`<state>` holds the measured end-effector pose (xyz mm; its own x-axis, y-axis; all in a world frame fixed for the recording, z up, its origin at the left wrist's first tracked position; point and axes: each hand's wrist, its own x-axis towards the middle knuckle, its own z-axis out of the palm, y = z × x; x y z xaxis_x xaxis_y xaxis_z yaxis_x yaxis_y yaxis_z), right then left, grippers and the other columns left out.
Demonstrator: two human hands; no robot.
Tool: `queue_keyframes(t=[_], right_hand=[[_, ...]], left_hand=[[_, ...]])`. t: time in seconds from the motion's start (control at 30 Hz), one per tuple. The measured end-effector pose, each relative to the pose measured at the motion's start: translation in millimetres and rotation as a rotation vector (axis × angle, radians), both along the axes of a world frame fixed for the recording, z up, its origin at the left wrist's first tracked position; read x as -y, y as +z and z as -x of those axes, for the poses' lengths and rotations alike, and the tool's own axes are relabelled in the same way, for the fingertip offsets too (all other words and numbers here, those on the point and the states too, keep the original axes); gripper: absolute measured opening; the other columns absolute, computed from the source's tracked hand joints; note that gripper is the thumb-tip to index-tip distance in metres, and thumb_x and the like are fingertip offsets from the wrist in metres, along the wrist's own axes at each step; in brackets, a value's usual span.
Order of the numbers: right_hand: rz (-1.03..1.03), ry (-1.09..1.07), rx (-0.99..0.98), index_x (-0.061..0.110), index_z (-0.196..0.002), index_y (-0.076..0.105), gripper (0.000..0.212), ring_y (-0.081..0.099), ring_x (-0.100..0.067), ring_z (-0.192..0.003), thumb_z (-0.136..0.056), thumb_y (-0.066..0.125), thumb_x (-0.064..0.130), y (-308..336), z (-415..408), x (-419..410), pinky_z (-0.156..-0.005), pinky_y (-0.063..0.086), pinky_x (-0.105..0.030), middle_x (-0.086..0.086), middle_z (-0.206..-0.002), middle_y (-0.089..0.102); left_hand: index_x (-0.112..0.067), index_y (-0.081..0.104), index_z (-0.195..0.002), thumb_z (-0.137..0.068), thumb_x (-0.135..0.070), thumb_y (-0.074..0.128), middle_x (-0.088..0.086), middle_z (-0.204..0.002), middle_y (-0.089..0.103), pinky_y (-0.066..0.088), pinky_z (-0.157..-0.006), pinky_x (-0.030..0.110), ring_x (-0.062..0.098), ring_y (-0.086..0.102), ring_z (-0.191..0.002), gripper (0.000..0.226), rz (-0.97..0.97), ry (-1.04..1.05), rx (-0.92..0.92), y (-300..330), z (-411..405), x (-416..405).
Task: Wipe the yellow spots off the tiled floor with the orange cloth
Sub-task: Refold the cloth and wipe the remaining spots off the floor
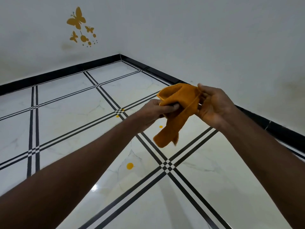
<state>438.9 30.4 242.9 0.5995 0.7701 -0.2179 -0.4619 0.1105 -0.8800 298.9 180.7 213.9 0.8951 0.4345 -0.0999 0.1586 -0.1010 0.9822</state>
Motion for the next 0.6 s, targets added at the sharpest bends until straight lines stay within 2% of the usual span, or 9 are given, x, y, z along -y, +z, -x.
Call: queue_keyframes(t=[0.07,0.17,0.27,0.37,0.47,0.5,0.6], right_hand=[[0.087,-0.012,0.063,0.016,-0.137,0.058,0.044,0.073,-0.026,-0.102,-0.099,0.064,0.037,-10.6,-2.2,0.6,-0.076,0.064,-0.04,-0.011,-0.124,0.069],[0.249,0.16,0.044,0.014,-0.126,0.064,0.043,0.073,-0.032,-0.107,-0.096,0.065,0.045,-33.0,5.2,0.2,-0.093,0.06,-0.051,-0.016,-0.119,0.074],[0.295,0.224,0.041,0.007,-0.116,0.066,0.031,0.074,-0.034,-0.104,-0.099,0.063,0.033,-40.0,18.3,-2.6,-0.085,0.063,-0.047,-0.021,-0.118,0.073],[0.28,0.158,0.027,0.005,-0.111,0.064,0.017,0.073,-0.033,-0.096,-0.098,0.062,0.017,-40.5,25.2,-5.6,-0.076,0.064,-0.043,-0.023,-0.115,0.071],[0.249,0.18,0.026,0.003,-0.119,0.063,0.025,0.071,-0.035,-0.102,-0.096,0.064,0.012,-40.3,31.4,-5.3,-0.087,0.062,-0.045,-0.021,-0.113,0.07],[0.261,0.169,0.058,0.001,-0.122,0.063,0.028,0.071,-0.035,-0.104,-0.095,0.065,0.009,-41.1,31.8,-5.0,-0.086,0.062,-0.044,-0.02,-0.115,0.07],[0.389,0.019,0.177,-0.002,-0.118,0.064,0.025,0.07,-0.032,-0.096,-0.094,0.061,0.001,-43.7,31.1,-8.6,-0.07,0.062,-0.037,-0.019,-0.11,0.07]], left_hand=[[-0.011,0.07,-0.111,-0.086,-0.033,0.072,0.005,-0.107,0.075,0.057,-0.089,0.035,0.02,0.071,-0.102,0.033,-0.131,0.126,0.028,11.9,-0.1,4.6],[-0.021,0.071,-0.098,-0.082,-0.041,0.077,-0.003,-0.095,0.074,0.057,-0.077,0.028,0.014,0.071,-0.088,0.026,-0.267,0.284,-0.007,23.0,-5.8,11.0],[-0.02,0.066,-0.094,-0.08,-0.038,0.08,-0.004,-0.089,0.067,0.054,-0.071,0.026,0.013,0.065,-0.083,0.026,-0.408,0.311,-0.144,26.8,-10.1,12.7],[-0.017,0.062,-0.094,-0.078,-0.032,0.082,-0.002,-0.089,0.063,0.054,-0.07,0.028,0.011,0.06,-0.08,0.03,-0.389,0.319,-0.189,24.7,-9.3,11.9],[-0.017,0.061,-0.103,-0.076,-0.034,0.083,-0.002,-0.092,0.062,0.05,-0.065,0.023,0.01,0.058,-0.08,0.039,-0.403,0.349,-0.171,19.9,-7.6,11.7],[-0.016,0.061,-0.107,-0.076,-0.035,0.084,-0.001,-0.095,0.063,0.051,-0.066,0.024,0.012,0.06,-0.083,0.043,-0.415,0.353,-0.172,19.1,-7.9,12.4],[-0.013,0.061,-0.121,-0.076,-0.037,0.083,0.003,-0.108,0.065,0.056,-0.075,0.031,0.022,0.064,-0.099,0.055,-0.409,0.319,-0.194,21.4,-8.7,9.8]])
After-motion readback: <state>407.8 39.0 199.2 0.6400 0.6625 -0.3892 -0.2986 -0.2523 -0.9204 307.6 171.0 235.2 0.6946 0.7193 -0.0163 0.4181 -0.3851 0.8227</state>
